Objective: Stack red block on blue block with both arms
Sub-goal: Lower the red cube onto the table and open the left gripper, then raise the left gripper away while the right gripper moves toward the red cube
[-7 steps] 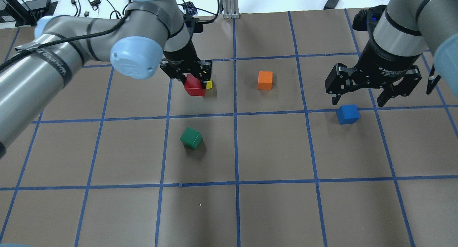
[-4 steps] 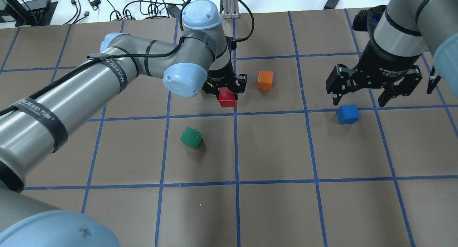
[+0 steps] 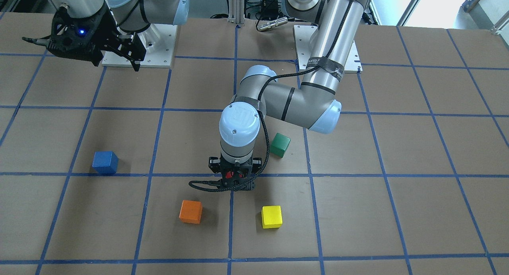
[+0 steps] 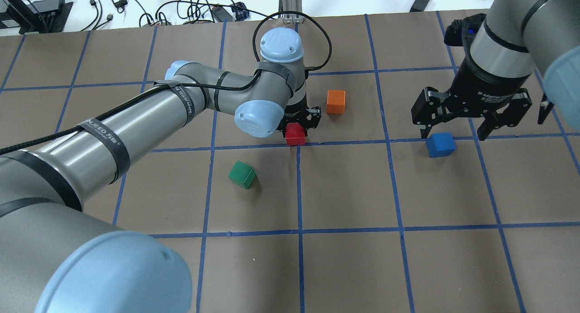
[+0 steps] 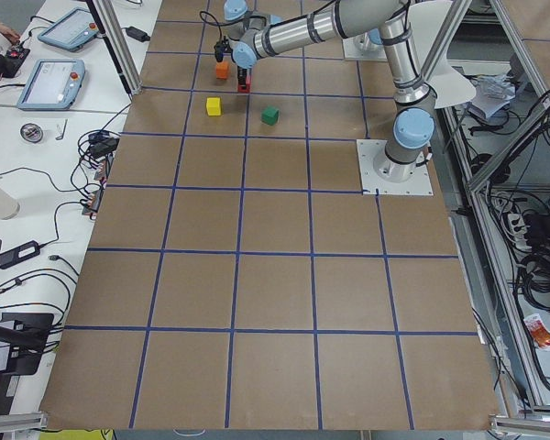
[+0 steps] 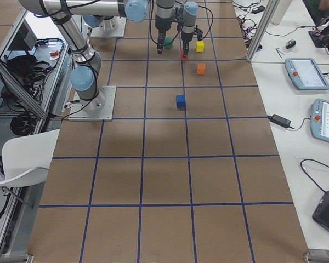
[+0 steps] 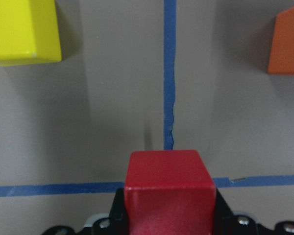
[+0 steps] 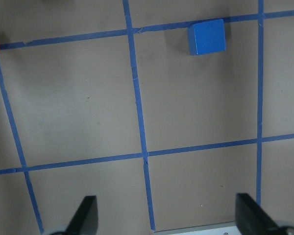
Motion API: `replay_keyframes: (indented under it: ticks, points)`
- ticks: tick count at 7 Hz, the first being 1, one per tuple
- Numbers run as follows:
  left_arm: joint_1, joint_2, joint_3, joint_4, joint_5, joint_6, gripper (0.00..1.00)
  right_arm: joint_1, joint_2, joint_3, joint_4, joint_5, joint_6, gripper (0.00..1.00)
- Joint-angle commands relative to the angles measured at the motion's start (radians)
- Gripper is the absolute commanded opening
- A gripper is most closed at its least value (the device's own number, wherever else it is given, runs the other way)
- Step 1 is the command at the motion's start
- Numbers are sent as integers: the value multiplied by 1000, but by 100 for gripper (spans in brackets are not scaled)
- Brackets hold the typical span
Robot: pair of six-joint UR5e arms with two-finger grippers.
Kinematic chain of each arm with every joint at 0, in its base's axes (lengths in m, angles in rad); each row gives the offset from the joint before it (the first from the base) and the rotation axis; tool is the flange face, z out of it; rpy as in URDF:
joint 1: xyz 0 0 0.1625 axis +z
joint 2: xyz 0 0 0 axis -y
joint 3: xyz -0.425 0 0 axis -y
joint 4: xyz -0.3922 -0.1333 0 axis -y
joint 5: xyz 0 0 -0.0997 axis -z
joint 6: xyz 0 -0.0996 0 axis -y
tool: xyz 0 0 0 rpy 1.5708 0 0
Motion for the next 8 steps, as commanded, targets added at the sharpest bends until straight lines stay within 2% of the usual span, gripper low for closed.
replay_keyframes:
  ticks: [1,3,4,6,7,8]
  points:
    - [0,-9,7,-6,-6,8,100,0,-1,8,-3,0,7,100]
    - [32,72,31,-72,-8,52,100,0,-1,8,-3,0,8,100]
    - [67,155,47,-174,4,160,100,0,-1,11,-5,1,10,100]
    - [257,339,62,-401,3,529,100,0,-1,8,-6,1,11,100]
    - [329,421,55,-511,9,599,100,0,1,8,-6,1,11,100]
    - [372,488,55,-560,9,602,100,0,1,8,-8,3,8,100]
